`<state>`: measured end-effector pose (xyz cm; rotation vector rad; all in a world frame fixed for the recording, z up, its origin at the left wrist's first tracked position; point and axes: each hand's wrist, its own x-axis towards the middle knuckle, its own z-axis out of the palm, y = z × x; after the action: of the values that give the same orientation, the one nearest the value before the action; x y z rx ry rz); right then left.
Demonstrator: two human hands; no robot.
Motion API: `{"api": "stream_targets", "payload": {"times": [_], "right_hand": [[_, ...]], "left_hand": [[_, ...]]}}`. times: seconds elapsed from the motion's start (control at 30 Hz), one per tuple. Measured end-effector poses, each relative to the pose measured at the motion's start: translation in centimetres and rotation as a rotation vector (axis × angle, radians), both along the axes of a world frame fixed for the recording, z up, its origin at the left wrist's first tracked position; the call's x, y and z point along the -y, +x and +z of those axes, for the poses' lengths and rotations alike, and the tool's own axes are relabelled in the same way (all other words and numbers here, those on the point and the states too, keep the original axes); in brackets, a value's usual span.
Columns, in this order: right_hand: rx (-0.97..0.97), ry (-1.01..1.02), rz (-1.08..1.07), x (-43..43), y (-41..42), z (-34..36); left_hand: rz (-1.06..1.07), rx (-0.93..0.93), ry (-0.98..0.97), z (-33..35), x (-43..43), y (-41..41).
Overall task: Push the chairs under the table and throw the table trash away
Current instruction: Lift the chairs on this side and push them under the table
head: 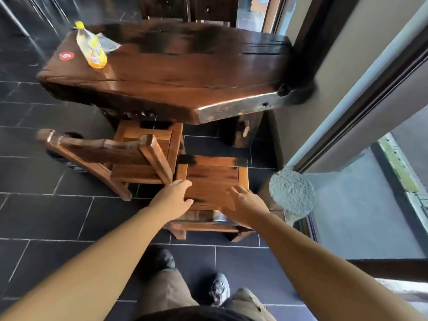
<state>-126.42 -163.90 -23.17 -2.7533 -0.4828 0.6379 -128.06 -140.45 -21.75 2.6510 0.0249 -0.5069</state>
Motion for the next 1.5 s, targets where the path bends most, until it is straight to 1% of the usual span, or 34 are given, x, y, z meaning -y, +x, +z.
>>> {"api": "stream_targets", "payload": {"times": [0.13, 0.27, 0.33, 0.4, 0.47, 0.63, 0.73, 0.97, 1.27, 1.5], "right_hand": [[0.008, -0.092, 0.000, 1.1, -1.7, -3.7], [0.183, -0.143, 0.022, 2.5, -2.4, -7.2], [0.233, -0.148, 0.056, 2.7, -2.5, -8.6], [0.275, -0.116, 0.036, 2.6, -2.6, -9.8], [0.323, -0.107, 0.010, 2.3, -2.6, -10.7], [0.459, -0.043, 0.021, 2.4, -2.4, -12.2], [0.467, -0.005, -0.011, 2.4, -2.2, -12.4], [0.510, 0.060, -0.014, 2.6, -1.9, -12.6], [0.564, 0.088, -0.005, 2.5, 0.6, -12.9], [0.533, 0.093, -0.024, 2.2, 3.3, -13.3]], "left_hand": [[0.023, 0.039, -0.012, -2.1, 1.5, -1.5], [-0.137, 0.141, 0.199, -5.1, 2.3, -2.8], [-0.150, 0.144, 0.268, -6.6, 2.4, -3.2], [-0.148, 0.118, 0.308, -8.1, 2.3, -3.3], [-0.107, 0.106, 0.307, -9.5, 1.9, -3.4], [-0.046, 0.227, 0.233, -12.0, 1.5, -4.1], [-0.008, 0.260, 0.221, -12.2, 1.6, -4.2], [-0.003, 0.267, 0.241, -12.4, 1.7, -4.0], [0.014, 0.319, 0.232, -12.8, 1.5, -1.9], [0.001, 0.331, 0.261, -12.9, 1.2, 0.6]]}}
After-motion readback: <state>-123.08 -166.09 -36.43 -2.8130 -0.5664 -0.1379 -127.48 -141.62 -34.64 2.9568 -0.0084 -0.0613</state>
